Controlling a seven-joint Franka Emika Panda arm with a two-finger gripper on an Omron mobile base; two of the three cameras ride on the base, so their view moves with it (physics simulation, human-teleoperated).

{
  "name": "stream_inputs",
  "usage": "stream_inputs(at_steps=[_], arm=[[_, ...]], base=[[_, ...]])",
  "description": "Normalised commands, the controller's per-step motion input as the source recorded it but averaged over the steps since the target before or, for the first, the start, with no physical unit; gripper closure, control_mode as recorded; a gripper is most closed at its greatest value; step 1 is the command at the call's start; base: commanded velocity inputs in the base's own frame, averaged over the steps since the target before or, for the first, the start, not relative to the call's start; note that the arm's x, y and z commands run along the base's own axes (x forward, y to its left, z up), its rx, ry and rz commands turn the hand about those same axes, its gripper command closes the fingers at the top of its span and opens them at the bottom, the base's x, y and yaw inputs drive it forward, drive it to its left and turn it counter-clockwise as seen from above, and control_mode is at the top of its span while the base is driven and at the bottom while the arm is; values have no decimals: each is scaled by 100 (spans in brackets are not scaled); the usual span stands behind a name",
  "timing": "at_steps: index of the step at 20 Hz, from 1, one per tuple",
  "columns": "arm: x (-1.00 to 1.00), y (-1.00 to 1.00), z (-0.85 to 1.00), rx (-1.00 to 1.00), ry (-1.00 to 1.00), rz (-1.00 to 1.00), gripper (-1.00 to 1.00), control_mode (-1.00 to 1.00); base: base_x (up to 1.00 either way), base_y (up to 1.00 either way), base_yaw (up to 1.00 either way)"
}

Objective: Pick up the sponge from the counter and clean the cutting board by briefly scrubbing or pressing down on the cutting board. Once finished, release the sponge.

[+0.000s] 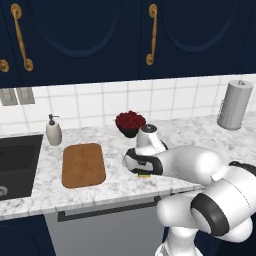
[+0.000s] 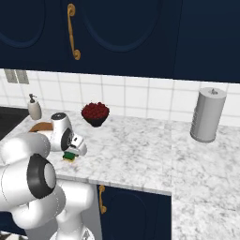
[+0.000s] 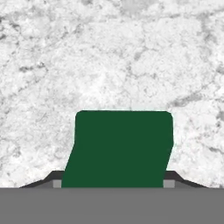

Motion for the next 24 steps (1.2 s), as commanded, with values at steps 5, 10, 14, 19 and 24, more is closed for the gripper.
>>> stream_inputs(at_steps=[5,10,14,19,24], arm=[[33,51,7,0,0,7,100,-100],[47,69,0,0,0,2,100,-100],[38,68,0,0,0,0,100,-100],[38,61,0,0,1,0,100,-100],[24,56,0,-3,1,0,100,-100]], base=[[0,0,0],[0,0,0],[0,0,0],[0,0,0],[0,0,0]])
